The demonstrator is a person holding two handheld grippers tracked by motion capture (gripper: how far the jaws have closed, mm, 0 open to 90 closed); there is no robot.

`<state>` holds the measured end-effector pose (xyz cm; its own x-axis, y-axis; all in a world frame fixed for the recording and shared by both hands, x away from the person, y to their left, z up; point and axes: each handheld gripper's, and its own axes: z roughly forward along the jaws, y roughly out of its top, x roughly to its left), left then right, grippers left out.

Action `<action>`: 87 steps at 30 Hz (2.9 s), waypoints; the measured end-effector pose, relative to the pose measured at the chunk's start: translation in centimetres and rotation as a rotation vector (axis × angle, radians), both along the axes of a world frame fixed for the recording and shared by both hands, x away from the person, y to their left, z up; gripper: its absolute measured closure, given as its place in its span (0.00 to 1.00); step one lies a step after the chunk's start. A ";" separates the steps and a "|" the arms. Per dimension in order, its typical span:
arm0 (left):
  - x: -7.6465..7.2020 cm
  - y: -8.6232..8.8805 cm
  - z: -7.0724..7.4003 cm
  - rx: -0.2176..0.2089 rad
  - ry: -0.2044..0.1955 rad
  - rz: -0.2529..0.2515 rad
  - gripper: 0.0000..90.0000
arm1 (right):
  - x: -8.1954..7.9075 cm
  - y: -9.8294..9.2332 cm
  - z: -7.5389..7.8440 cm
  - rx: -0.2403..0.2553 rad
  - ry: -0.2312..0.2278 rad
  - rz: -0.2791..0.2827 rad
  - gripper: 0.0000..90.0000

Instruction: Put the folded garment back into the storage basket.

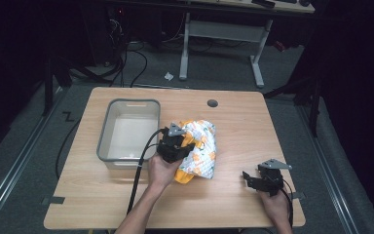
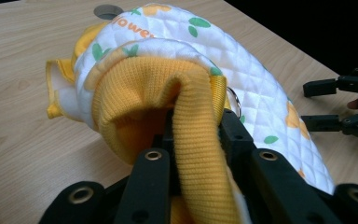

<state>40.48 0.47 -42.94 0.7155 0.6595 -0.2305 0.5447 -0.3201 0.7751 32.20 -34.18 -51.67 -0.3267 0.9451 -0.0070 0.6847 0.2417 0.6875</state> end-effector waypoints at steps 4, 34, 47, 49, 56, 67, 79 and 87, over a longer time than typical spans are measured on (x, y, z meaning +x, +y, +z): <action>0.0 0.8 0.4 0.000 0.000 0.013 0.84 | 0.0 0.0 0.0 0.000 0.000 0.000 0.31; 0.3 5.4 3.8 -0.049 -0.033 0.059 0.84 | 0.0 0.0 0.0 0.000 0.000 0.001 0.31; 0.3 6.7 5.0 -0.047 -0.061 0.075 0.84 | 0.0 0.0 0.0 0.000 0.000 0.001 0.31; 0.4 7.0 5.2 -0.052 -0.065 0.076 0.84 | 0.0 0.0 0.0 0.000 0.000 0.001 0.31; 0.9 7.7 5.1 -0.052 -0.050 0.089 0.84 | 0.0 0.0 0.0 0.000 0.000 0.001 0.31; 1.5 9.9 5.7 -0.050 -0.063 0.144 0.84 | 0.0 0.0 0.0 0.000 0.000 0.001 0.31; 2.3 12.4 5.3 -0.050 -0.045 0.176 0.84 | 0.0 0.0 0.0 0.000 0.000 0.001 0.31; 2.7 13.4 5.1 -0.039 -0.045 0.200 0.84 | 0.0 0.0 0.0 0.000 -0.001 0.001 0.31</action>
<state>43.19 13.86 -37.82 0.5814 0.7807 -0.2290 0.5586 -0.1784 0.8100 32.21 -34.18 -51.68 -0.3279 0.9447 -0.0073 0.6838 0.2427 0.6882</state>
